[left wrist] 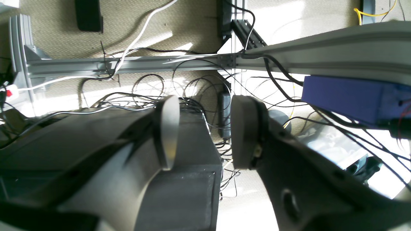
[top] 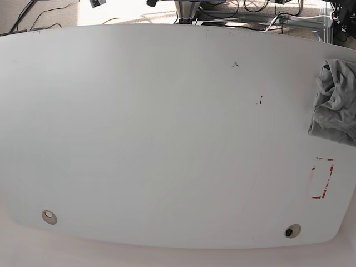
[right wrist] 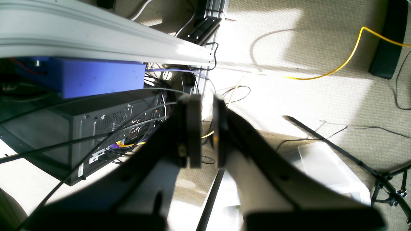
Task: Layout the t-shirt on the table in an organized manner, then fold the t-shirt properly
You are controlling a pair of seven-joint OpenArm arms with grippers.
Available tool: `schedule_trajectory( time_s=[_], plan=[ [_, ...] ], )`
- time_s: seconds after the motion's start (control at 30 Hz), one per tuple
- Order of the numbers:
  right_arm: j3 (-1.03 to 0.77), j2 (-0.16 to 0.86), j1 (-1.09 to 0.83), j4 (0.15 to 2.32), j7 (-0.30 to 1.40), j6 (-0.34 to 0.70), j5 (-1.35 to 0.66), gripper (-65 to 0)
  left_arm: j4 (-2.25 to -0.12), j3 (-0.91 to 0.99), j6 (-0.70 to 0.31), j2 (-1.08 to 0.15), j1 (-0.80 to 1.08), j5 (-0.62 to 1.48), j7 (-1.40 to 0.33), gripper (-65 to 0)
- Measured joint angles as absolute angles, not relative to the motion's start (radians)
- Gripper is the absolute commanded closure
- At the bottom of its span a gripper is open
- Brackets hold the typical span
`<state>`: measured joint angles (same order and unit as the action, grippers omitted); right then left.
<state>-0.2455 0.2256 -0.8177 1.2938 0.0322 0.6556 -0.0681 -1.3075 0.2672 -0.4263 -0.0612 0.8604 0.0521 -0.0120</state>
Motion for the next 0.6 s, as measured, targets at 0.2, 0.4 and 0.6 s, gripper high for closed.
schedule_trajectory(
  time_s=[0.2,0.4,0.6],
  plan=[
    [-0.165,0.223,-0.777,1.203,0.028,0.648,-0.053,-5.5,-1.171,0.184,-0.427,-0.088,0.784,0.05,-0.015,-23.6],
    [-0.141,0.206,-0.728,1.073,0.031,0.654,-0.047,-5.5,-1.023,0.145,-0.357,-0.092,0.709,0.052,-0.012,-23.6],
    [-0.116,0.213,-0.62,0.919,0.025,0.629,-0.051,-5.5,-0.868,0.069,-0.319,-0.099,0.601,0.049,-0.019,-23.6]
  ],
)
